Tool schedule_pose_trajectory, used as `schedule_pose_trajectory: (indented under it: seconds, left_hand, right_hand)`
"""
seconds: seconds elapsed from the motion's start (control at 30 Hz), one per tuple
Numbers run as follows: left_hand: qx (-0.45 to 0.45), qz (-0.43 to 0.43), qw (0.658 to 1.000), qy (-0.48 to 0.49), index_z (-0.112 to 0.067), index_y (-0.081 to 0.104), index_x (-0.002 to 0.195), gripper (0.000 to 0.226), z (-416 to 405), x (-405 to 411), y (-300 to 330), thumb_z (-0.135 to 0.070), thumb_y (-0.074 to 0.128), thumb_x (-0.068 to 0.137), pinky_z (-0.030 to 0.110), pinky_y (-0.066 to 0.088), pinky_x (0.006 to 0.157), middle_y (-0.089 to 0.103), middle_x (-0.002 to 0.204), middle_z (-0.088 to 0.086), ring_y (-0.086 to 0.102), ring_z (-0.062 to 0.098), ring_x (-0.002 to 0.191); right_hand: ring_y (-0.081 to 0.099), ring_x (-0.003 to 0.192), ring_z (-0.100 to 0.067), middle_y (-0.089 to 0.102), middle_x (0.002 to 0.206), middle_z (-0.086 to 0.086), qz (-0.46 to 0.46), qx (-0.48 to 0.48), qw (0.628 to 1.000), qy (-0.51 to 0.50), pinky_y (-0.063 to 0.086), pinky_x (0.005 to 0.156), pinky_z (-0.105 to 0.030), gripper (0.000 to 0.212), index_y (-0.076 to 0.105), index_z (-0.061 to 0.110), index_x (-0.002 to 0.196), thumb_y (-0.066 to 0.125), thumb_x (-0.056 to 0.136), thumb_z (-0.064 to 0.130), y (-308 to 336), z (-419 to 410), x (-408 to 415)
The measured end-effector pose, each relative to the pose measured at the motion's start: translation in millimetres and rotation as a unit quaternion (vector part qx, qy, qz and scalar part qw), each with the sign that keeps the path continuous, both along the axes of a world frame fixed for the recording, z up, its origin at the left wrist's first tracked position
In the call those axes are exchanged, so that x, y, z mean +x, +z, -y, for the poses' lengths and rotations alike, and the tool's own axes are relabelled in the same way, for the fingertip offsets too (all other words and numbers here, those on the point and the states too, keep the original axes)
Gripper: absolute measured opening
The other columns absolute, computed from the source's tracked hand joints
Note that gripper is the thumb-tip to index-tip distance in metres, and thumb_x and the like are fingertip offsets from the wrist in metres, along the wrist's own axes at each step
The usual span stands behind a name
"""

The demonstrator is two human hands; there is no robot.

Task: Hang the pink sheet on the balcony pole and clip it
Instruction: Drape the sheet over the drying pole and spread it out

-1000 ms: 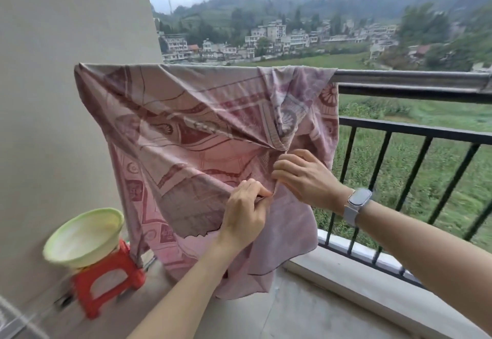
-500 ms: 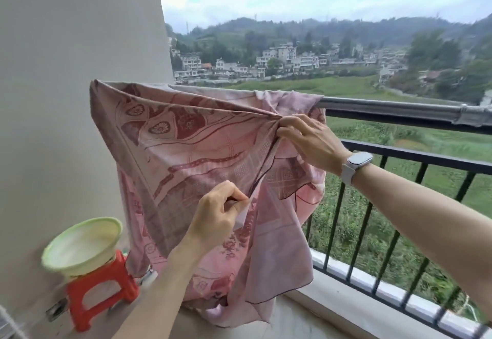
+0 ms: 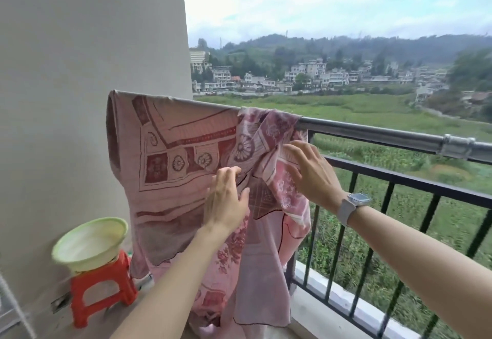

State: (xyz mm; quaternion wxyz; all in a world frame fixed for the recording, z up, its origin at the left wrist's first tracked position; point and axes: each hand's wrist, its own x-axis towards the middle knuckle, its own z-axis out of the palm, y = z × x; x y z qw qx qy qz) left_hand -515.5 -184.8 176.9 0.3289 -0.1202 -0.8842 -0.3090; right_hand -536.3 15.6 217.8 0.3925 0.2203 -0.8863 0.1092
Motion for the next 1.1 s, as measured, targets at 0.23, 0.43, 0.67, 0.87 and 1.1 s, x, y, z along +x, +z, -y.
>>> schedule_pose_trajectory:
  seconds: [0.23, 0.43, 0.67, 0.87, 1.1]
  left_hand:
    - [-0.036, -0.03, 0.999, 0.022, -0.013, 0.042, 0.127, 0.051, -47.2, -83.5, 44.4, -0.034, 0.06, 0.083, 0.041, 0.038, 0.097, 0.042, 0.134, 0.007, 0.038, 0.025, 0.121]
    - [0.104, -0.053, 0.985, -0.129, -0.016, 0.057, 0.08, 0.015, -27.5, -117.6, 93.0, -0.008, 0.048, 0.091, 0.014, 0.038, 0.051, 0.06, 0.064, -0.004, 0.057, 0.016, 0.058]
    - [0.132, 0.064, 0.954, -0.261, -0.013, 0.049, 0.067, 0.026, -20.4, -150.4, 197.4, -0.012, 0.045, 0.093, 0.024, 0.039, 0.046, 0.048, 0.056, 0.0, 0.05, 0.015, 0.049]
    - [0.318, 0.087, 0.883, -0.333, -0.007, 0.054, 0.068, 0.027, -9.0, -179.2, 232.9, -0.01, 0.044, 0.093, 0.015, 0.031, 0.032, 0.048, 0.04, -0.008, 0.04, 0.005, 0.032]
    - [0.214, 0.028, 0.945, -0.246, -0.008, 0.06, 0.068, 0.025, 2.5, -200.7, 257.8, -0.016, 0.05, 0.09, 0.032, 0.042, 0.061, 0.059, 0.064, 0.008, 0.055, 0.021, 0.062]
  right_hand:
    - [0.054, 0.107, -0.03, 0.055, 0.121, -0.016, -0.025, -0.006, 1.0, -0.001, 0.052, 0.084, -0.044, 0.038, 0.05, 0.002, 0.121, 0.057, 0.083, 0.004, 5.5, -8.9, -18.3]
    - [0.054, 0.107, -0.026, 0.057, 0.117, -0.01, -0.132, 0.066, 0.987, -0.062, 0.048, 0.089, -0.041, 0.038, 0.05, 0.009, 0.122, 0.054, 0.086, 0.021, 63.7, -10.6, -43.1]
    - [0.056, 0.074, -0.021, 0.066, 0.093, -0.012, 0.28, -0.042, 0.958, -0.043, 0.044, 0.062, -0.029, 0.025, 0.058, 0.014, 0.087, 0.053, 0.087, 0.039, 130.3, 14.0, -90.1]
    - [0.061, 0.08, -0.02, 0.066, 0.093, -0.013, 0.39, -0.298, 0.87, 0.039, 0.051, 0.069, -0.03, 0.02, 0.063, 0.003, 0.099, 0.05, 0.09, 0.015, 161.7, 11.0, -128.8]
    - [0.053, 0.081, -0.021, 0.059, 0.089, -0.012, 0.186, -0.298, 0.936, 0.019, 0.045, 0.07, -0.032, 0.019, 0.062, 0.004, 0.097, 0.044, 0.093, 0.009, 226.1, -8.0, -149.9]
